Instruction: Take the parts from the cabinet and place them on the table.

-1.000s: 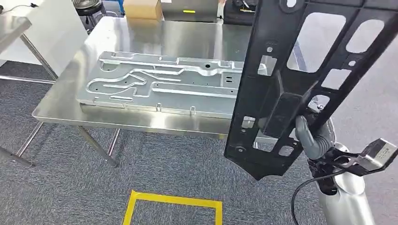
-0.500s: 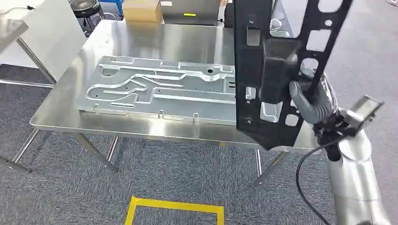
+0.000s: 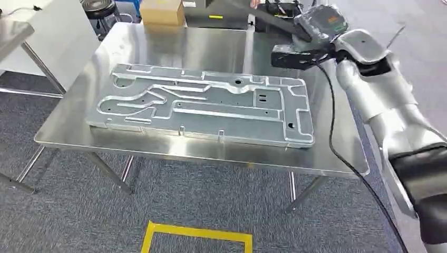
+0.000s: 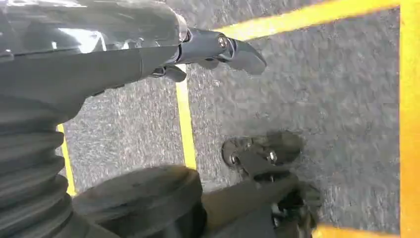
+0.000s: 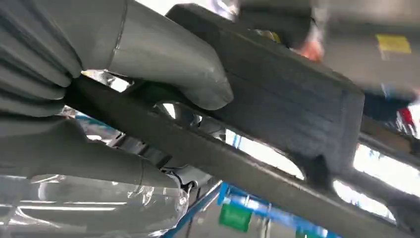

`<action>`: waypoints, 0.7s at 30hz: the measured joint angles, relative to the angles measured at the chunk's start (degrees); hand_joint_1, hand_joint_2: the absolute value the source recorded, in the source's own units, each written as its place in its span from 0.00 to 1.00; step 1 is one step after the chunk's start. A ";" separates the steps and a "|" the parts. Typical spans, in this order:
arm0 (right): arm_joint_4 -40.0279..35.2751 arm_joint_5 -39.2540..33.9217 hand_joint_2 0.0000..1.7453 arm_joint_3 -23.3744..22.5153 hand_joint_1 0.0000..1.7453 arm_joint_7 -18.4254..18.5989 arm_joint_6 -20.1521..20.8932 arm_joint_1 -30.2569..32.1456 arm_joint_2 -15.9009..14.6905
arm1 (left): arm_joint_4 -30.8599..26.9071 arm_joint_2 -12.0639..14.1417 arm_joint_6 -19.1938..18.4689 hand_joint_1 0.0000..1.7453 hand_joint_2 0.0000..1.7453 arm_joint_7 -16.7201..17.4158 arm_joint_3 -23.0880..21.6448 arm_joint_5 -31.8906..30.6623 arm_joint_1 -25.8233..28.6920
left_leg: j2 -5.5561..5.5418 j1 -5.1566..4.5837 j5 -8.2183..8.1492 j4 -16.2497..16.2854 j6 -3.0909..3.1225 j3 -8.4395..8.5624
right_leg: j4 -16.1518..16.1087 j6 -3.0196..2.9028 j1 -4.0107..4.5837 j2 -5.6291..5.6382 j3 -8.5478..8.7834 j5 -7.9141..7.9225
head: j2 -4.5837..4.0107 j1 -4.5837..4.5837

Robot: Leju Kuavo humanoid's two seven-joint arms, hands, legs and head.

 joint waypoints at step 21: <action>22.81 -0.75 0.00 6.05 0.00 4.30 -8.19 12.77 7.60 | 0.00 0.72 -0.17 0.00 1.00 -0.70 0.22 0.85 1.43 | 0.44 0.36 2.72 -0.44 1.59 -2.35 | 17.76 2.34 -0.56 -0.12 -6.86 -9.71 | 0.00 0.04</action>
